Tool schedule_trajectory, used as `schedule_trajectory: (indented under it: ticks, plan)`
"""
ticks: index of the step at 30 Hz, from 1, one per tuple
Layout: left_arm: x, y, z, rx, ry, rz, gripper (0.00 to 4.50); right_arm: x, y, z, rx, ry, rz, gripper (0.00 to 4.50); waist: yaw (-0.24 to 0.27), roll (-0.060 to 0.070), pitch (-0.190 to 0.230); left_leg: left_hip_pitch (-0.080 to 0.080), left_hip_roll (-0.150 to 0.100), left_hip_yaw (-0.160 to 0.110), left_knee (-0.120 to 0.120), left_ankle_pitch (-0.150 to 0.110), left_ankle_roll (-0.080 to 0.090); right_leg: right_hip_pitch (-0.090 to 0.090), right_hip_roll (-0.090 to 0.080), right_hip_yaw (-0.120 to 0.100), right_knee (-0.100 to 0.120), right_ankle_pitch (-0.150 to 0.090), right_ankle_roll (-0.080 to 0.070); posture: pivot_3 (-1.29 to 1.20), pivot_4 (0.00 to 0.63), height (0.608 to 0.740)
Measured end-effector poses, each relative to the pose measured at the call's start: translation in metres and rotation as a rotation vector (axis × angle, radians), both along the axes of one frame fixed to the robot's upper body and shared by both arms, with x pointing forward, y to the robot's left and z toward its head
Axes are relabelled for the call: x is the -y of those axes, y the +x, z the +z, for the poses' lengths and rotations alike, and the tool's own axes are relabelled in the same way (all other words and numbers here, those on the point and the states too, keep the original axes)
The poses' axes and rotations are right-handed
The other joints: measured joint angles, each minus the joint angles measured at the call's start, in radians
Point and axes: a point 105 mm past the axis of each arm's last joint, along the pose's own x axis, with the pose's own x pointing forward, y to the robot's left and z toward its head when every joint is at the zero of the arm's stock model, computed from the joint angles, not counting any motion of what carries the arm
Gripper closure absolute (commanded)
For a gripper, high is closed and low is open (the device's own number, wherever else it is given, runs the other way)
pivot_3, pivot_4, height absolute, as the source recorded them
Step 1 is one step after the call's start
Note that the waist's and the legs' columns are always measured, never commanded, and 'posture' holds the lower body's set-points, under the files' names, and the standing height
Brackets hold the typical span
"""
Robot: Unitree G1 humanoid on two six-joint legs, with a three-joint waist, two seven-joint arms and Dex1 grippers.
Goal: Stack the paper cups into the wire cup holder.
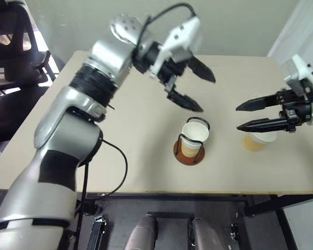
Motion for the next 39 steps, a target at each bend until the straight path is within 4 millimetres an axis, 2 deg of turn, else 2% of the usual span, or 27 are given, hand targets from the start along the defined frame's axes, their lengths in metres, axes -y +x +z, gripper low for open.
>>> schedule_trajectory:
  ticks: [6,10,15,25,29,34,35,39]
  plan:
    - [-0.045,0.004,-0.007,-0.221,-0.062,0.138,0.02,0.034,0.02,-0.027,0.085,-0.191,-0.079,1.58,-0.002,0.0,0.0,0.001,0.001,0.0,0.0,0.0,0.0,0.0,0.0,0.001,0.0,0.001,0.0,0.0,0.15,0.74]
    - [-0.066,-0.001,-0.013,-0.269,-0.057,0.191,0.02,0.054,0.03,-0.043,0.109,-0.306,-0.094,1.58,-0.001,0.0,0.0,0.002,0.001,-0.001,0.001,0.002,0.001,0.001,0.0,0.001,0.0,0.002,-0.001,0.0,0.15,0.74]
    - [-0.097,-0.002,-0.03,-0.331,-0.045,0.29,0.02,0.074,0.035,-0.058,0.108,-0.436,-0.076,1.58,-0.002,0.0,0.0,0.007,0.001,0.0,0.0,0.003,0.001,0.004,0.001,0.001,0.0,0.004,-0.003,0.0,0.15,0.74]
    - [-0.118,-0.004,-0.035,-0.345,-0.143,0.326,0.02,0.083,0.043,-0.085,0.074,-0.54,-0.021,1.58,-0.011,0.0,0.0,0.018,0.001,-0.001,-0.004,0.004,-0.001,0.013,0.001,0.002,0.0,0.004,-0.007,0.0,0.15,0.74]
    - [-0.122,-0.005,-0.036,-0.337,-0.167,0.325,0.0,0.085,0.049,-0.1,0.056,-0.585,0.003,2.48,-0.013,0.001,0.0,0.018,0.001,-0.001,-0.006,0.004,-0.002,0.012,0.001,0.003,0.0,0.003,-0.008,0.0,0.15,0.74]
    - [-0.138,-0.008,-0.051,-0.3,-0.098,0.369,0.0,0.077,0.058,-0.101,0.07,-0.604,0.024,4.32,-0.019,0.001,0.0,0.018,0.002,-0.001,-0.011,0.003,-0.003,0.01,0.002,0.002,-0.001,0.001,-0.011,0.0,0.15,0.74]
    - [-0.143,-0.009,-0.055,-0.273,-0.06,0.382,0.0,0.075,0.059,-0.102,0.07,-0.605,0.029,4.44,-0.019,0.001,0.0,0.018,0.002,-0.001,-0.013,0.003,-0.003,0.009,0.002,0.002,-0.001,0.0,-0.012,0.0,0.15,0.74]
    - [-0.161,-0.012,-0.068,-0.201,0.077,0.424,0.0,0.074,0.059,-0.099,0.062,-0.61,0.038,4.44,-0.02,0.001,0.0,0.018,0.003,-0.001,-0.017,0.002,-0.006,0.008,0.002,0.0,-0.001,-0.002,-0.015,0.0,0.15,0.74]
